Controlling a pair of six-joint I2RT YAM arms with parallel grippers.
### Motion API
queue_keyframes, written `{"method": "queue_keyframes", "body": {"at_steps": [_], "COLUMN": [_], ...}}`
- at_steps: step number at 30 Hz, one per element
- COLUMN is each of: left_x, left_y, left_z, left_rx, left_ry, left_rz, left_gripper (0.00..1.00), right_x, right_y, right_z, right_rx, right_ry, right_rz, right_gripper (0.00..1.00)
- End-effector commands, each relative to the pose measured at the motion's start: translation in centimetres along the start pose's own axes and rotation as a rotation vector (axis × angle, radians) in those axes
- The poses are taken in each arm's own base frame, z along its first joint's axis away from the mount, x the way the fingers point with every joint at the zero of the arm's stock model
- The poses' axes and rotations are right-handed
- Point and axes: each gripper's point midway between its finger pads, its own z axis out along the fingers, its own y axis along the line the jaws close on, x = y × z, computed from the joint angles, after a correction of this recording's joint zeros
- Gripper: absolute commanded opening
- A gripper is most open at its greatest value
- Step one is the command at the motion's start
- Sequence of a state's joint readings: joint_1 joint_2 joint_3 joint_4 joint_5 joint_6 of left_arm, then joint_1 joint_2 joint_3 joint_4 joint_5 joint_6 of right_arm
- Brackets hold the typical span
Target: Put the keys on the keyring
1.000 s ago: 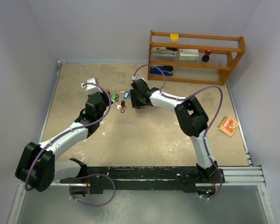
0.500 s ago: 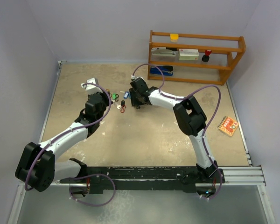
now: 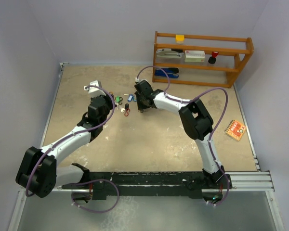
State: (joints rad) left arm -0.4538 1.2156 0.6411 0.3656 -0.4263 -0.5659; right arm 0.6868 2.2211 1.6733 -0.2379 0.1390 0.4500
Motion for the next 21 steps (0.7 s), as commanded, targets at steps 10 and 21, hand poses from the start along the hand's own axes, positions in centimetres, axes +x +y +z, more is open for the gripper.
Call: {"method": "queue_keyframes", "body": {"at_steps": [10, 21], "left_x": [-1.3, -1.2], "left_y": [-0.5, -0.5], "left_z": [0.0, -0.1], "left_rx": [0.018, 0.02], "left_ry": [-0.044, -0.041], "left_rz": [-0.035, -0.036], "left_gripper": [0.0, 0.0], "right_x": [-2.0, -2.2], "right_y": [-0.7, -0.6], "right_z": [-2.1, -3.9], "right_rx": [0.021, -0.013], "right_ry": [-0.073, -0.114], "right_rz": [-0.035, -0.105], "right_gripper": [0.31, 0.39]}}
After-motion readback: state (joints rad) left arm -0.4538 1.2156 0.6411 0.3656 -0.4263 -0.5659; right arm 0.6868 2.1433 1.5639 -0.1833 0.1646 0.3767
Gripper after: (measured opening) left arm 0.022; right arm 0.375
